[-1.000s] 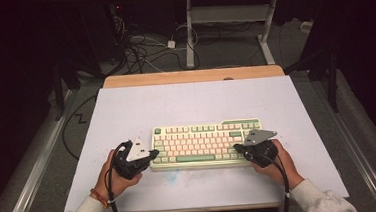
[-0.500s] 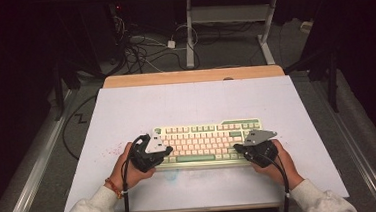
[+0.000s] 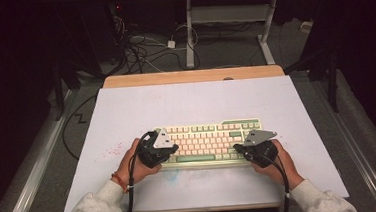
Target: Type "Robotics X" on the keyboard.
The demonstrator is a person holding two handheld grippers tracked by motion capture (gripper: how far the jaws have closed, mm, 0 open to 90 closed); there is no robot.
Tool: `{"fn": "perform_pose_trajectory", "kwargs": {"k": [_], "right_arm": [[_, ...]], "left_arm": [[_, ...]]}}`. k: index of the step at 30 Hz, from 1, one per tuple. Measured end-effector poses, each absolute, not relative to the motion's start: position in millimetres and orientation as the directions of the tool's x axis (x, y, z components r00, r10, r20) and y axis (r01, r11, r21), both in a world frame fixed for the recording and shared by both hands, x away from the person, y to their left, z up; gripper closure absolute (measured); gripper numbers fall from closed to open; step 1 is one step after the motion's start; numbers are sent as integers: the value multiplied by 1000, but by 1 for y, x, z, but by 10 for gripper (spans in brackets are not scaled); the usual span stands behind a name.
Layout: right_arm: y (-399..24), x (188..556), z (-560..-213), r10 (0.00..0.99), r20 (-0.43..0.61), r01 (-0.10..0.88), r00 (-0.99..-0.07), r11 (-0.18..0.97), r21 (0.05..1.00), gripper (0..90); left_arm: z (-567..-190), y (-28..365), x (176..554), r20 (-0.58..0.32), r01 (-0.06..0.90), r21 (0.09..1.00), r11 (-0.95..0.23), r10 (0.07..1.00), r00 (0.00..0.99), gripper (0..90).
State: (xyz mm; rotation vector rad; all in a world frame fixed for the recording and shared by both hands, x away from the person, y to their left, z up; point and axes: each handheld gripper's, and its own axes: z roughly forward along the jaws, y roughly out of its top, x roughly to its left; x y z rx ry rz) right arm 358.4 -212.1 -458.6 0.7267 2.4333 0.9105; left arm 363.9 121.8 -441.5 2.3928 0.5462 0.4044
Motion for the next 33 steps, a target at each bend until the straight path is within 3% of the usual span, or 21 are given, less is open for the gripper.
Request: {"fn": "perform_pose_trajectory", "kwargs": {"k": [33], "right_arm": [[-212, 359, -459, 604, -215, 316, -767, 648, 694, 899]], "left_arm": [[-451, 114, 372, 139, 288, 613, -736, 460, 877, 866]]}}
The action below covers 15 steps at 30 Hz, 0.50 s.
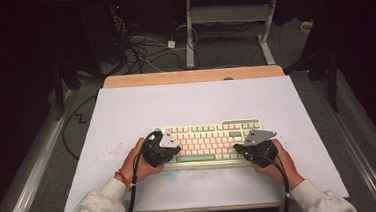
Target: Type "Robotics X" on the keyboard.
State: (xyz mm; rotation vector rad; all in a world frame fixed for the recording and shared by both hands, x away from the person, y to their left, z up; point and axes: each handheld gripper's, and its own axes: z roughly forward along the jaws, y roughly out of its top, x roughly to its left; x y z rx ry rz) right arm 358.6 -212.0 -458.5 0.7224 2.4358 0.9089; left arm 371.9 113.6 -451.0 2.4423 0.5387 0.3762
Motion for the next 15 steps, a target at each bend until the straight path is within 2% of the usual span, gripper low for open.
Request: {"fn": "perform_pose_trajectory", "kwargs": {"k": [15], "right_arm": [[-212, 359, -459, 603, -218, 314, -767, 649, 693, 899]], "left_arm": [[-451, 113, 371, 150, 281, 612, -740, 457, 877, 856]]}}
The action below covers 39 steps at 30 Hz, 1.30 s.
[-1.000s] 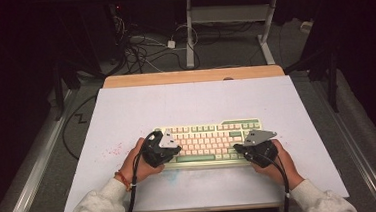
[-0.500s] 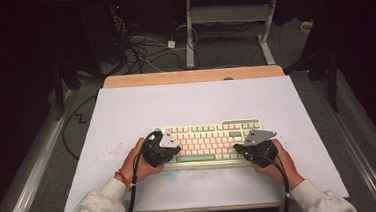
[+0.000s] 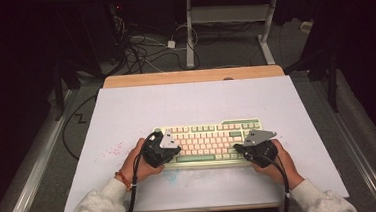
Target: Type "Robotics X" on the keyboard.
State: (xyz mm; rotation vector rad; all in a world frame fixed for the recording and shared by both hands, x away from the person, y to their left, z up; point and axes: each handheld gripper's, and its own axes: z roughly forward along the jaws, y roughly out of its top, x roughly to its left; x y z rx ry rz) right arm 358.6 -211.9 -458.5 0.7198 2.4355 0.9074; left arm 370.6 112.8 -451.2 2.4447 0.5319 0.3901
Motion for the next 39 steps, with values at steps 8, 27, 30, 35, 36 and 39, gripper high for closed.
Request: {"fn": "perform_pose_trajectory", "kwargs": {"k": [8, 27, 30, 35, 36, 39], "right_arm": [[-212, 359, -459, 602, -219, 312, -768, 650, 693, 899], [-211, 357, -458, 604, -225, 313, -764, 652, 690, 899], [-211, 358, -458, 602, -229, 309, -765, 655, 690, 897], [-212, 357, -454, 612, -220, 309, -760, 637, 706, 889], [-213, 357, -453, 616, -220, 309, -756, 633, 710, 882], [-214, 356, -448, 632, -217, 305, -744, 610, 731, 878]], "left_arm": [[-452, 112, 371, 152, 283, 607, -743, 458, 876, 857], [-440, 120, 364, 211, 242, 654, -717, 480, 852, 809], [-438, 122, 363, 229, 237, 665, -709, 495, 838, 727], [-434, 126, 361, 252, 225, 686, -692, 516, 819, 639], [-434, 127, 361, 254, 224, 692, -687, 521, 815, 605], [-433, 128, 360, 266, 224, 711, -666, 550, 792, 535]]}}
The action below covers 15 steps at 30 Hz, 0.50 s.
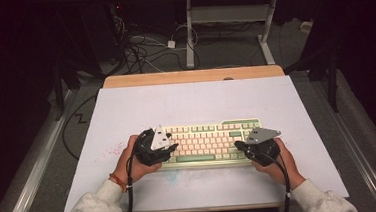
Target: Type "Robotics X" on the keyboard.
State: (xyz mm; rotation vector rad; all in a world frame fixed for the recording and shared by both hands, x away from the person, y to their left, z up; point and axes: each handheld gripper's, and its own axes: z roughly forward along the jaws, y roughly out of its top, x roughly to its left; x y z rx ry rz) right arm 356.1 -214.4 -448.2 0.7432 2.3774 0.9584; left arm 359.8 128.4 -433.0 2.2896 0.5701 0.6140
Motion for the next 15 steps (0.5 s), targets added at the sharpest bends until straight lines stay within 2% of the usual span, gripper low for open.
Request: {"fn": "perform_pose_trajectory", "kwargs": {"k": [4, 6, 10, 15], "right_arm": [[-217, 355, -442, 648, -225, 291, -728, 589, 754, 849], [-219, 354, -439, 660, -228, 287, -716, 576, 766, 804], [-221, 355, -436, 684, -235, 290, -691, 559, 777, 674], [-223, 356, -435, 719, -238, 283, -653, 523, 804, 451]], "left_arm": [[-431, 130, 358, 286, 216, 731, -647, 579, 764, 446], [-431, 131, 358, 286, 214, 742, -635, 588, 756, 395], [-431, 132, 357, 291, 209, 749, -629, 595, 749, 294], [-432, 132, 358, 289, 224, 751, -621, 615, 734, 201]]}}
